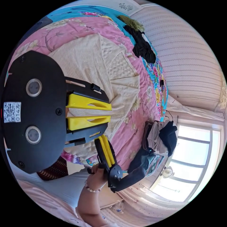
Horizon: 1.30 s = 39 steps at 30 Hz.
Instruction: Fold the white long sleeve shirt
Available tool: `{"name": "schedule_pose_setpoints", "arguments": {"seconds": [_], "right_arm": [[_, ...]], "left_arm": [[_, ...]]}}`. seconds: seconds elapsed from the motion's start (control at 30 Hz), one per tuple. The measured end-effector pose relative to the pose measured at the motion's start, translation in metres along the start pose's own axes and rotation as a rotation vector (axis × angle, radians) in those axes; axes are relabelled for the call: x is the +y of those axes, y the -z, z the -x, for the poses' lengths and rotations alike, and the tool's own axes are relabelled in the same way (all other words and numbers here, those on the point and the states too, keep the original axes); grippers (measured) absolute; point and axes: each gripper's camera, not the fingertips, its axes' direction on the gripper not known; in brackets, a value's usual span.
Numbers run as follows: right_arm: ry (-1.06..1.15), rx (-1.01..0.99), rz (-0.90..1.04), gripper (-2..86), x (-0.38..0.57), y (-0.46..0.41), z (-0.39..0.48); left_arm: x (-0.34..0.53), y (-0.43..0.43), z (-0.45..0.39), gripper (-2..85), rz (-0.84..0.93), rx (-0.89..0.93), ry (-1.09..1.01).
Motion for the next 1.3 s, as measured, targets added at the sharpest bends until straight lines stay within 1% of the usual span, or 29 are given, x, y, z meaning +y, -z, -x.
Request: {"name": "schedule_pose_setpoints", "arguments": {"seconds": [0.1,0.17,0.23,0.3,0.33,0.37,0.43,0.5,0.53,0.57,0.6,0.67,0.7,0.8,0.9,1.0,1.07,1.2,1.3], "right_arm": [[-0.024,0.008,-0.077,7.5,-0.023,0.026,-0.033],[-0.027,0.017,-0.128,8.8,-0.056,0.036,-0.050],[-0.023,0.012,-0.133,9.4,-0.086,0.036,-0.058],[-0.027,0.063,-0.113,9.1,-0.114,0.025,-0.066],[-0.045,0.092,-0.068,8.1,-0.129,0.011,-0.076],[-0.048,0.065,0.022,5.5,-0.141,-0.007,-0.087],[-0.038,-0.001,0.112,3.3,-0.145,-0.017,-0.095],[-0.015,0.048,0.018,2.4,-0.131,0.013,-0.092],[-0.011,0.066,-0.056,2.1,-0.113,0.038,-0.090],[-0.028,0.055,-0.088,1.9,-0.094,0.056,-0.093],[-0.039,0.046,-0.082,2.0,-0.086,0.061,-0.097],[-0.085,0.051,0.024,2.8,-0.060,0.058,-0.114],[-0.095,0.064,0.046,3.1,-0.056,0.057,-0.118],[-0.087,0.092,0.041,4.2,-0.058,0.067,-0.125],[-0.033,0.086,-0.007,5.5,-0.089,0.072,-0.121],[0.046,0.111,-0.019,6.4,-0.131,0.065,-0.115],[0.062,0.137,-0.022,7.8,-0.163,0.055,-0.124],[0.002,0.158,-0.015,9.9,-0.213,0.037,-0.158],[-0.009,0.197,-0.007,10.3,-0.248,0.023,-0.176]], "left_arm": [[0.008,0.020,0.021,4.6,-0.015,-0.098,0.055],[0.020,0.030,0.059,4.6,0.011,-0.243,0.149],[0.030,0.032,0.091,4.7,0.047,-0.278,0.236],[0.039,0.028,0.118,5.0,0.096,-0.252,0.295],[0.045,0.023,0.129,5.1,0.123,-0.240,0.330],[0.051,0.018,0.135,5.1,0.141,-0.224,0.345],[0.060,0.007,0.140,5.1,0.165,-0.226,0.344],[0.070,-0.007,0.144,5.1,0.217,-0.221,0.346],[0.078,-0.012,0.147,5.1,0.213,-0.207,0.357],[0.085,-0.011,0.150,5.0,0.171,-0.204,0.369],[0.088,-0.011,0.151,5.0,0.155,-0.200,0.374],[0.094,-0.009,0.161,5.0,0.132,-0.172,0.398],[0.094,-0.007,0.163,5.0,0.131,-0.166,0.399],[0.092,0.008,0.172,5.0,0.108,-0.174,0.377],[0.091,0.028,0.190,5.0,0.059,-0.236,0.379],[0.093,0.040,0.224,5.3,0.038,-0.296,0.454],[0.096,0.048,0.256,6.7,-0.020,-0.329,0.514],[0.094,0.038,0.309,9.0,-0.010,-0.300,0.614],[0.097,0.023,0.345,11.7,-0.037,-0.262,0.711]]}}
